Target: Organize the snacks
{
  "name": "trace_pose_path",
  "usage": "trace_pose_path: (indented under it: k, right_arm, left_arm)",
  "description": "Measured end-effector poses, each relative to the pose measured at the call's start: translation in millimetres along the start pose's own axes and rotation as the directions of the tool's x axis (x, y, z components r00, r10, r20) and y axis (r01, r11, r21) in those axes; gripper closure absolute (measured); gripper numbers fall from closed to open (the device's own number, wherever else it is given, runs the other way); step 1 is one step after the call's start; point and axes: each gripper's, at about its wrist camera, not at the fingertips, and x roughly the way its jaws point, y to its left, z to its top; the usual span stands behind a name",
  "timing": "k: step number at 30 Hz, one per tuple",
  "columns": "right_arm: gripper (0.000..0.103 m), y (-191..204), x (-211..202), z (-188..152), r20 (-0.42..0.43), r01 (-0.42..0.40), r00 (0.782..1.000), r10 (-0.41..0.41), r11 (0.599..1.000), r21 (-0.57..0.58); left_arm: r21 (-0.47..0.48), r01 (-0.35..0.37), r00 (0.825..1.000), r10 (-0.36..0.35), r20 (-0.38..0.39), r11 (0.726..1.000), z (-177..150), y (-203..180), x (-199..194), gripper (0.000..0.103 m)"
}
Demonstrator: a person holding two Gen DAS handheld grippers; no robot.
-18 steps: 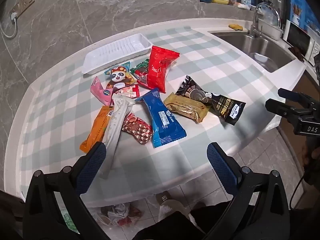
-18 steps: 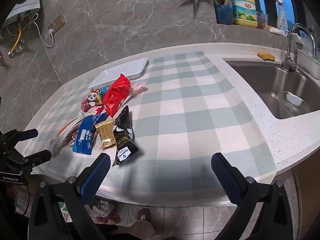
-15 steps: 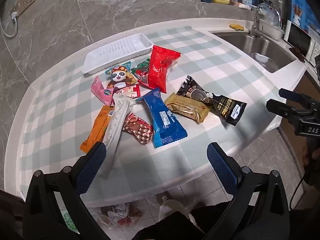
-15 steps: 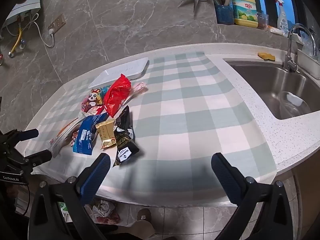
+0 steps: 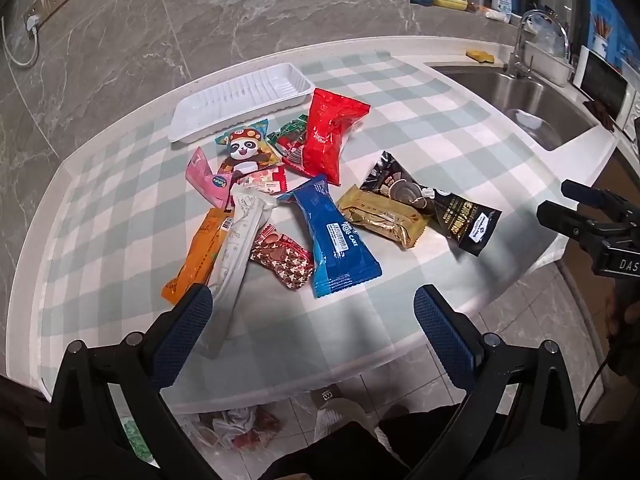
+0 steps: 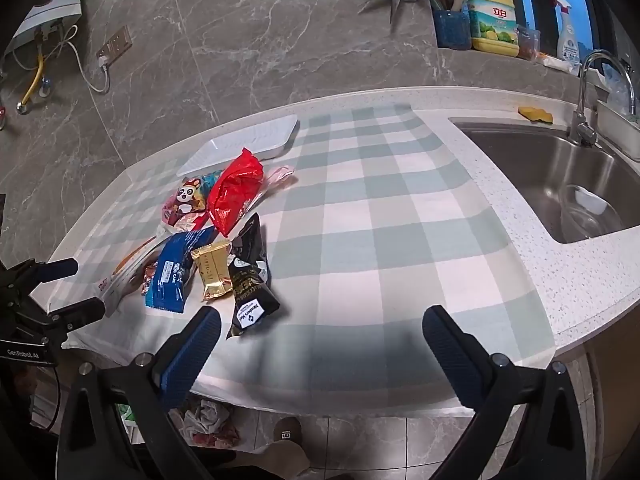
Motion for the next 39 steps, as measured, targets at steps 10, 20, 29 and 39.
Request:
trace_pose_path:
  k: [10,20,29,39]
  right_arm:
    - [0.0,5.7,8.0,4.3,-0.005,-0.004,1.0,0.004,1.0,-0.006]
    - [0.0,10.8,10.8,4.4,-0.005,-0.003,1.0,0.003,1.0,-0.014]
    - [0.0,16.8,10.2,5.5,-0.01,-0.009,1.0,0.009,1.0,-0.021]
    - [0.0,19.1,9.7,7.4,-0.014,-0.01,1.0,0.01,1.0,-0.022]
  left_arm:
    - [-0.008,-0.002,1.0,0.002,-0.005,1.0,1.3,3.0,1.5,0.001]
    - [-0.013,-0.004,1.0,0.004,-0.005,1.0,2.0,5.4,2.2,0.001]
    - [-0.016,-0.004,1.0,0.004,-0.003,1.0,2.0,10.1,0.8,0.001]
    - [-0.018,-0.004,1.0,0.004,-0.003,1.0,1.6,11.4,0.5,0.001]
